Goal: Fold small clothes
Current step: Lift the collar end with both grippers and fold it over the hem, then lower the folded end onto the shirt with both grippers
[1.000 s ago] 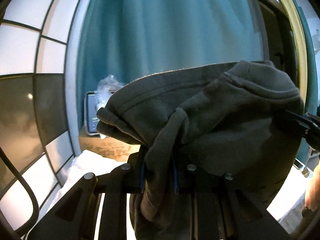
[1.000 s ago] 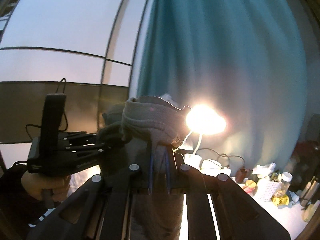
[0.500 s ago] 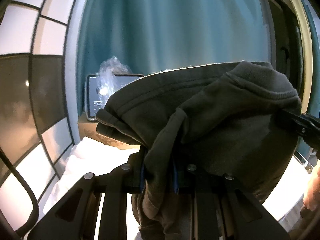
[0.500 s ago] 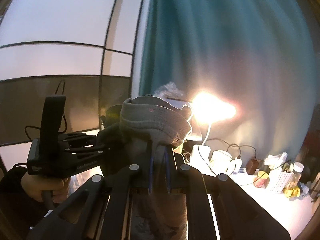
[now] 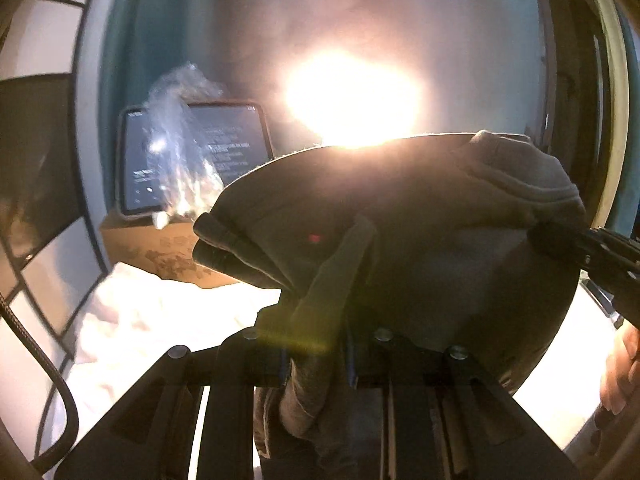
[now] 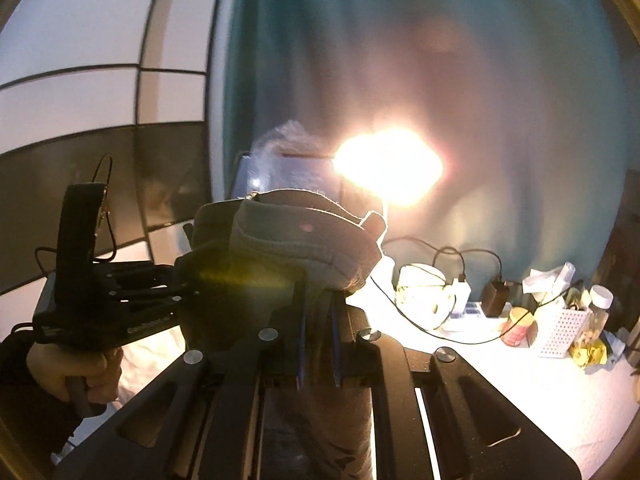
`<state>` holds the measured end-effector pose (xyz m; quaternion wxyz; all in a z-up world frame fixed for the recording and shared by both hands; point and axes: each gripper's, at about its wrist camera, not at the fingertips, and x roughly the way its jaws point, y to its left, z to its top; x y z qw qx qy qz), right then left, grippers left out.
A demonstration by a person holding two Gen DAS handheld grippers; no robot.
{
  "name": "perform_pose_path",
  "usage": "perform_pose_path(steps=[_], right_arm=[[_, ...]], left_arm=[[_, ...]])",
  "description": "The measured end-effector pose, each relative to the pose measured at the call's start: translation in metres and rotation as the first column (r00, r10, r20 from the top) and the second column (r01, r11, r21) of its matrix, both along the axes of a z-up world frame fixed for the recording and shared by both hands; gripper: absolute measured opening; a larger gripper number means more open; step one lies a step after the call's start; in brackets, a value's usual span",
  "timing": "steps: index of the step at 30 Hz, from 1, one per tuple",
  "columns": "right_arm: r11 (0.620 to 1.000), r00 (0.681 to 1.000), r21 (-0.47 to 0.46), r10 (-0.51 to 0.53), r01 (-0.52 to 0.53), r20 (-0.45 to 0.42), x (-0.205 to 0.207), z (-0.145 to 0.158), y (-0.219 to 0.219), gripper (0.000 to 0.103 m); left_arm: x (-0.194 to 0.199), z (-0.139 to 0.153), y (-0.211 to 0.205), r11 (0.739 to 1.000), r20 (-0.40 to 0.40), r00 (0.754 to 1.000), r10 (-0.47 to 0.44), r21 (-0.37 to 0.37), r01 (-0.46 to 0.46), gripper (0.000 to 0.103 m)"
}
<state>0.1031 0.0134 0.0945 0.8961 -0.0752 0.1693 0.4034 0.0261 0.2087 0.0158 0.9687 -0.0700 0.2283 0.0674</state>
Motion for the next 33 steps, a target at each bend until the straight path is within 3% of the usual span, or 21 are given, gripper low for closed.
perform_pose_path(steps=[16, 33], right_arm=[[0.997, 0.983, -0.063, -0.054, 0.044, -0.173, 0.098, -0.069, 0.014, 0.011], [0.991, 0.941, -0.128, -0.087, 0.048, -0.326, 0.176, -0.143, 0.028, 0.011]], left_arm=[[0.086, -0.056, 0.015, 0.999, -0.185, 0.982, -0.033, -0.045, 0.026, 0.019], [0.147, -0.107, 0.028, 0.996, -0.347, 0.937, -0.047, -0.082, 0.019, 0.019]])
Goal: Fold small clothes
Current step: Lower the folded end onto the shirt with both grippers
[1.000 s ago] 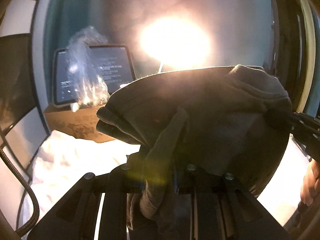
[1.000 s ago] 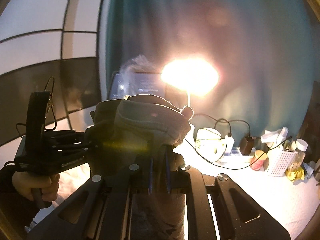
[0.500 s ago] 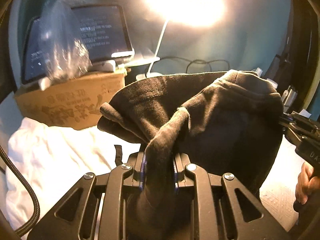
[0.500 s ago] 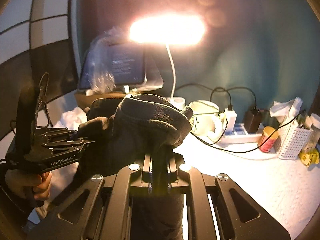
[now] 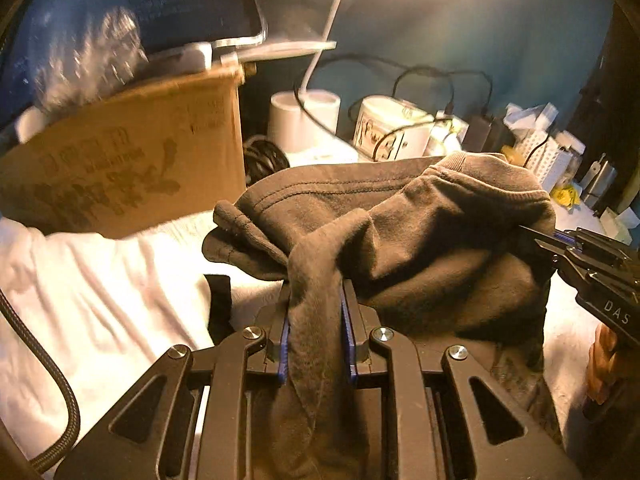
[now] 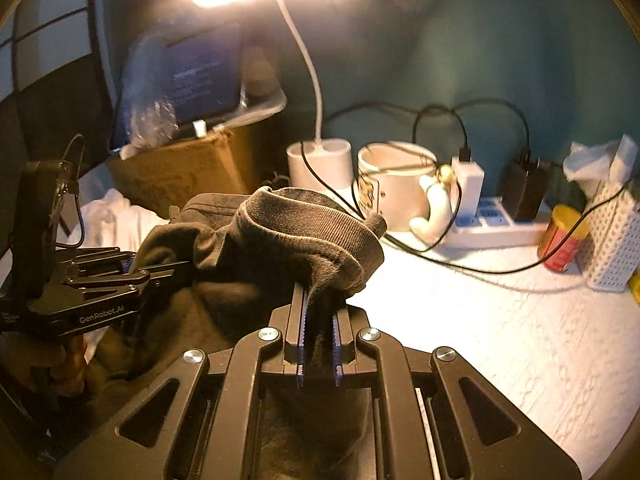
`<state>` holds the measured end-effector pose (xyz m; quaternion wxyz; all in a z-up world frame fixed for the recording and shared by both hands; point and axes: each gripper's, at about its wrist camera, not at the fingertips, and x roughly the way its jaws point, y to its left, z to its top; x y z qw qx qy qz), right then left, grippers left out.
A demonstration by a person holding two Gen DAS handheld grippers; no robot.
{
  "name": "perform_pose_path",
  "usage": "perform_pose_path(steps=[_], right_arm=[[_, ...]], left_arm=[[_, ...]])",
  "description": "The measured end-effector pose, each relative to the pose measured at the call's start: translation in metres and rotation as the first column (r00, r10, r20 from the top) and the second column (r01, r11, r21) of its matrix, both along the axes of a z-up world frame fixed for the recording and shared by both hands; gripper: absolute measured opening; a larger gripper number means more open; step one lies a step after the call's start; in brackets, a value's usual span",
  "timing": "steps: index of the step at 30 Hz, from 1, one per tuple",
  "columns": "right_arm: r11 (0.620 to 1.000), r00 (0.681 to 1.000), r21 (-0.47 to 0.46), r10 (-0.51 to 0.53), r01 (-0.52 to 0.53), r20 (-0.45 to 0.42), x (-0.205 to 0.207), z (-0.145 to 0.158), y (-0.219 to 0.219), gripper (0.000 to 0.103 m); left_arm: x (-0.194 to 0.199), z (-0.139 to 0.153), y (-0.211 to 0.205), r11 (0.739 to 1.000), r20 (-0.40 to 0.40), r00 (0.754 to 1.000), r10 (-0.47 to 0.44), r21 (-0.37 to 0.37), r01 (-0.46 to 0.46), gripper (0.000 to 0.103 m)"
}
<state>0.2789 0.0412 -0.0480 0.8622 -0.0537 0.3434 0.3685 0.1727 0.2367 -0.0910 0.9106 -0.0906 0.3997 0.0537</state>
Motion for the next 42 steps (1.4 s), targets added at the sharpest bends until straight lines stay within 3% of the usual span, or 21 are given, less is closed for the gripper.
perform_pose_path(steps=[8, 18, 25, 34, 38, 42], right_arm=[[1.000, 0.995, -0.013, -0.018, 0.017, -0.096, 0.020, -0.033, 0.001, 0.011], [0.998, 0.961, -0.011, -0.069, 0.069, -0.268, 0.055, -0.066, 0.002, 0.016], [0.998, 0.960, -0.018, -0.069, 0.066, -0.271, 0.071, -0.064, 0.008, 0.031], [0.996, 0.960, 0.010, -0.082, 0.088, -0.267, 0.081, -0.066, 0.005, 0.037], [0.996, 0.974, -0.055, -0.087, 0.077, -0.210, 0.076, -0.064, 0.012, 0.039], [0.992, 0.973, -0.076, -0.114, 0.100, -0.200, 0.074, -0.064, 0.012, 0.044]], left_arm=[[0.018, -0.026, 0.005, 1.000, -0.092, 0.996, 0.006, -0.025, -0.008, 0.020], [0.031, -0.029, 0.014, 0.999, -0.105, 0.994, 0.017, -0.048, -0.022, 0.029], [0.039, -0.028, 0.021, 0.999, -0.106, 0.994, 0.021, -0.034, -0.025, 0.031], [0.041, -0.026, 0.029, 0.998, -0.092, 0.994, 0.056, -0.024, -0.059, 0.033], [0.040, -0.027, 0.036, 0.996, -0.077, 0.994, 0.072, -0.049, -0.076, 0.033], [0.038, -0.024, 0.030, 0.997, -0.083, 0.994, 0.075, -0.009, -0.076, 0.034]])
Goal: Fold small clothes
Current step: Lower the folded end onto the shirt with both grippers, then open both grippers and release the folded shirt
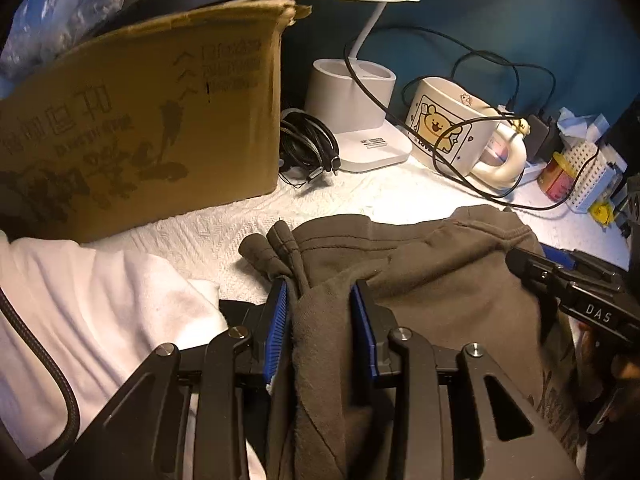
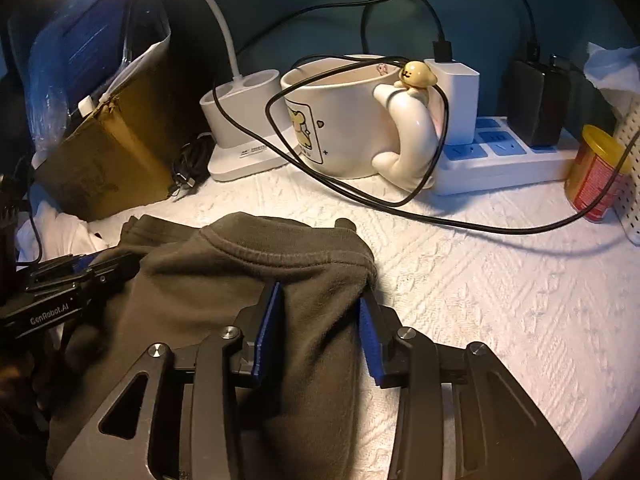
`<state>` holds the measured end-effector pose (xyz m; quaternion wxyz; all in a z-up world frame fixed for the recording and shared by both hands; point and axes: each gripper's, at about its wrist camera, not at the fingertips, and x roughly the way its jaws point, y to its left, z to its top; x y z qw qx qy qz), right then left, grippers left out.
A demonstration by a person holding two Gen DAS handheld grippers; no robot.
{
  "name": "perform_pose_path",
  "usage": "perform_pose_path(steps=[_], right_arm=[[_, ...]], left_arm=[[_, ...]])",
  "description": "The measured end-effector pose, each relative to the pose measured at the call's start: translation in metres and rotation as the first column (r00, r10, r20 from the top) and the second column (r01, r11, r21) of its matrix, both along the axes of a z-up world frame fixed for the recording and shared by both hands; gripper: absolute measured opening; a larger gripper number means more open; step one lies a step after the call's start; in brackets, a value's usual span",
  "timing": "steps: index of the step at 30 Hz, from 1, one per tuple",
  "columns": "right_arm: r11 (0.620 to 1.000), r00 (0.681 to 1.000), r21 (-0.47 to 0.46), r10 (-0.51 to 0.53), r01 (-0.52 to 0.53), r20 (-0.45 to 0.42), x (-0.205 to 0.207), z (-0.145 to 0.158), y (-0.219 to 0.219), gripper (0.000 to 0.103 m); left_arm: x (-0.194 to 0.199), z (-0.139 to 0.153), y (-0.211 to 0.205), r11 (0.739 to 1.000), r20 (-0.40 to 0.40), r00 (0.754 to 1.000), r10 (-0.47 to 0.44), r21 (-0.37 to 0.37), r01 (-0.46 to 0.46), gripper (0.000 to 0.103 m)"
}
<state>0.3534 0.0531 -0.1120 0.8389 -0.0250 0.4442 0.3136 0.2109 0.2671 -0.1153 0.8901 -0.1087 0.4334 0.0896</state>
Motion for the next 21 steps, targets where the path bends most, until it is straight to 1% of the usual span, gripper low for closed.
perform_pose_path(steps=[1, 2, 3, 4, 7, 12, 13, 14, 21], right_arm=[[1.000, 1.000, -0.008, -0.006, 0.006, 0.001, 0.000, 0.000, -0.001, 0.050], [1.000, 1.000, -0.016, -0.009, 0.009, 0.003, 0.000, 0.000, -0.002, 0.056], [0.999, 1.000, -0.042, -0.019, 0.020, 0.014, 0.000, 0.000, -0.003, 0.071], [0.997, 0.999, -0.067, -0.029, 0.031, 0.030, -0.001, 0.000, -0.004, 0.075], [0.997, 0.999, -0.069, -0.041, 0.042, 0.017, 0.000, 0.000, -0.011, 0.075], [0.995, 0.998, -0.081, -0.052, 0.054, 0.020, -0.007, 0.004, -0.017, 0.075], [0.995, 0.998, -0.083, -0.052, 0.054, 0.022, -0.009, 0.006, -0.018, 0.075], [0.995, 0.998, -0.085, -0.053, 0.055, 0.023, -0.011, 0.006, -0.019, 0.075], [0.995, 0.998, -0.085, -0.057, 0.059, 0.028, -0.029, 0.015, -0.028, 0.075]], left_arm=[[-0.001, 0.002, -0.001, 1.000, -0.001, 1.000, 0.006, 0.018, -0.006, 0.036], [-0.003, 0.005, -0.002, 0.999, 0.001, 1.000, 0.015, 0.042, -0.015, 0.040], [-0.006, 0.009, -0.002, 0.998, 0.004, 1.000, 0.024, 0.058, -0.024, 0.043], [-0.008, 0.011, -0.002, 0.998, 0.008, 1.000, 0.029, 0.063, -0.030, 0.043], [-0.016, 0.019, 0.000, 0.997, 0.015, 0.999, 0.039, 0.060, -0.040, 0.043], [-0.028, 0.026, -0.006, 0.997, 0.013, 0.999, 0.041, 0.072, -0.042, 0.043], [-0.031, 0.027, -0.007, 0.997, 0.014, 0.999, 0.040, 0.073, -0.041, 0.043], [-0.034, 0.028, -0.009, 0.996, 0.034, 0.999, 0.038, 0.078, -0.041, 0.043], [-0.052, 0.031, -0.020, 0.997, 0.044, 0.999, 0.031, 0.071, -0.034, 0.043]])
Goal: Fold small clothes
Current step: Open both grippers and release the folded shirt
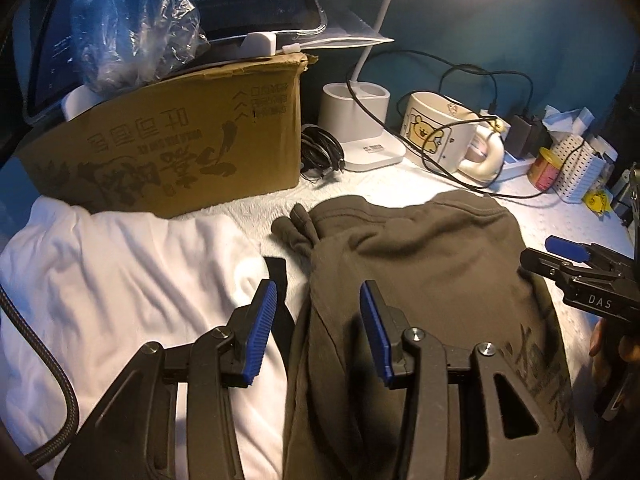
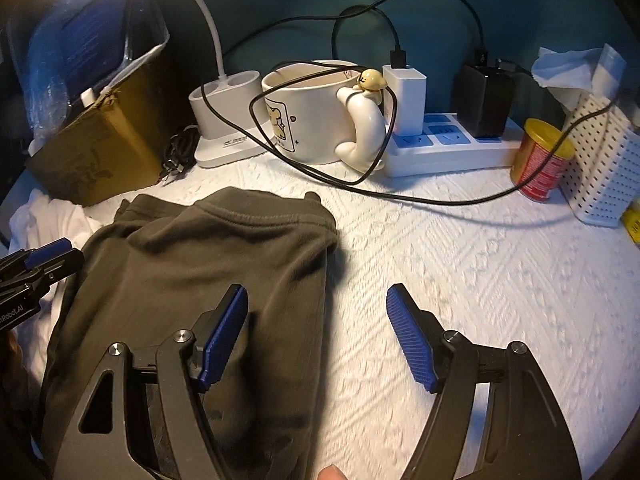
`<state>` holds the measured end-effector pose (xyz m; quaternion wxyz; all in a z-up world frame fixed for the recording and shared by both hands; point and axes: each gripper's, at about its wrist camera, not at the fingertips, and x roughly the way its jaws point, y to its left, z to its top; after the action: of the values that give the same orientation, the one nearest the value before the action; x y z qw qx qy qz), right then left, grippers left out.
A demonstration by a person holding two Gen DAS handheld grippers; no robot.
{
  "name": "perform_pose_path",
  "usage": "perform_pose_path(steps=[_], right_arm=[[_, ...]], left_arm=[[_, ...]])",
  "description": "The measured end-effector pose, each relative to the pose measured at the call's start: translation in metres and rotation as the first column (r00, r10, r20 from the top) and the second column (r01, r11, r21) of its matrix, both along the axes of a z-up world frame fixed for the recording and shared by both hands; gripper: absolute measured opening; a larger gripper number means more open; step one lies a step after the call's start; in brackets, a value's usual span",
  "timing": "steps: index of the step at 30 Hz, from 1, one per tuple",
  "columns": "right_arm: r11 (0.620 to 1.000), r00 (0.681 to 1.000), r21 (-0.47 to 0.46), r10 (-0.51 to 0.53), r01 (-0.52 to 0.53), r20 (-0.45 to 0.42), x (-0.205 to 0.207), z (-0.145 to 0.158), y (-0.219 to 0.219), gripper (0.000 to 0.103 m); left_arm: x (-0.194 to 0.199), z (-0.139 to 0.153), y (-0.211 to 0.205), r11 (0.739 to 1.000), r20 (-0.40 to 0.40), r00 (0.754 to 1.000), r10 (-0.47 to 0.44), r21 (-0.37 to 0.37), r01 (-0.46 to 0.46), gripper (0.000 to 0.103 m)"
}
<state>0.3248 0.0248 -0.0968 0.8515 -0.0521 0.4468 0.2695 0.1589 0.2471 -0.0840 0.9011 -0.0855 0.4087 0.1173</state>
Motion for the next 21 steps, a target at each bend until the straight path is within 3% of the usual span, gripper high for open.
perform_pose_path(steps=[21], right_arm=[[0.999, 0.998, -0.025, -0.018, 0.020, 0.063, -0.066, 0.020, -0.048, 0.075]], left_arm=[[-0.057, 0.013, -0.055, 0.998, 0.048, 0.997, -0.054, -0.017, 0.055, 0.043]])
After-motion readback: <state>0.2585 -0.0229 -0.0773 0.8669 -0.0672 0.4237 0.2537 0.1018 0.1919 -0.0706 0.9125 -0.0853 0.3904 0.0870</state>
